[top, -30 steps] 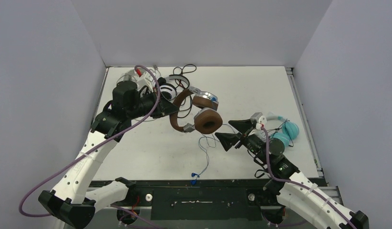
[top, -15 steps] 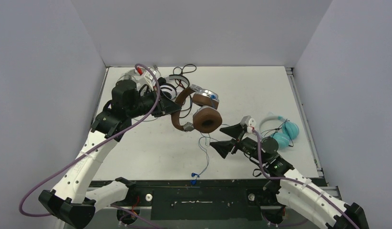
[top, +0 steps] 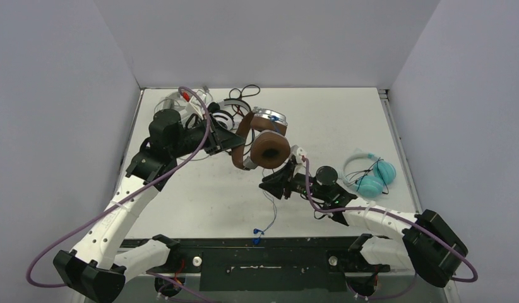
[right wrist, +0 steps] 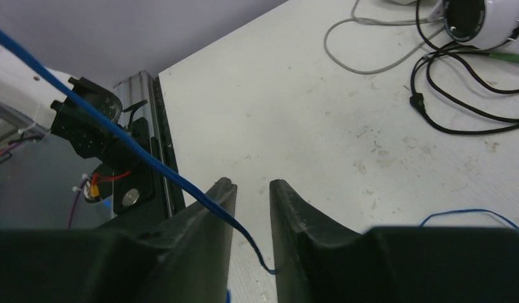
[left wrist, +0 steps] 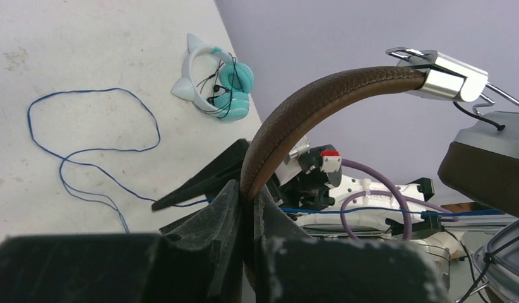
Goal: Wrap the headphones
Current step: Wrap the headphones cable around the headphones.
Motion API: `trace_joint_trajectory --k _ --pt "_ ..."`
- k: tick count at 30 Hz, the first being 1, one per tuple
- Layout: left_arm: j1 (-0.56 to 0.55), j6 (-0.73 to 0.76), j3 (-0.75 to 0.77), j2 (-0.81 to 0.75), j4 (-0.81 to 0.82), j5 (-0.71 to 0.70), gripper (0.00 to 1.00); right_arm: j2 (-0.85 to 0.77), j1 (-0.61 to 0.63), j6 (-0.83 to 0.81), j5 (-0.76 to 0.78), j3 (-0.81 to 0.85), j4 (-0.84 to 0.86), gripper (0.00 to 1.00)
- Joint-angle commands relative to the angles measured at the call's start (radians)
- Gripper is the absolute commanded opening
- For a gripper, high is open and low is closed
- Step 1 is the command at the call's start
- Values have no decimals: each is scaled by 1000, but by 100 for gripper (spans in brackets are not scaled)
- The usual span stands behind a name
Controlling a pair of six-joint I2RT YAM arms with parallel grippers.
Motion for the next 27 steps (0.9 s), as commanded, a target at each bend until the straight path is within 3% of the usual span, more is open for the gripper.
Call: trace_joint_trajectory --k 1,4,7,15,20,27 --pt "2 -136 -16 -10 231 43 0 83 88 -6 -7 96 136 19" --pt "3 -177 -47 -2 271 -6 0 147 166 -17 50 138 96 5" --pt "4 -175 -59 -10 251 -128 0 189 230 -14 79 155 88 2" --pt "6 -96 -40 -88 32 -762 0 237 360 6 89 189 59 2" --pt "4 72 -28 -102 -35 -1087 0 213 410 8 127 210 -22 2" --pt "4 387 -72 -84 -1 -1265 0 64 419 -31 230 228 -232 0"
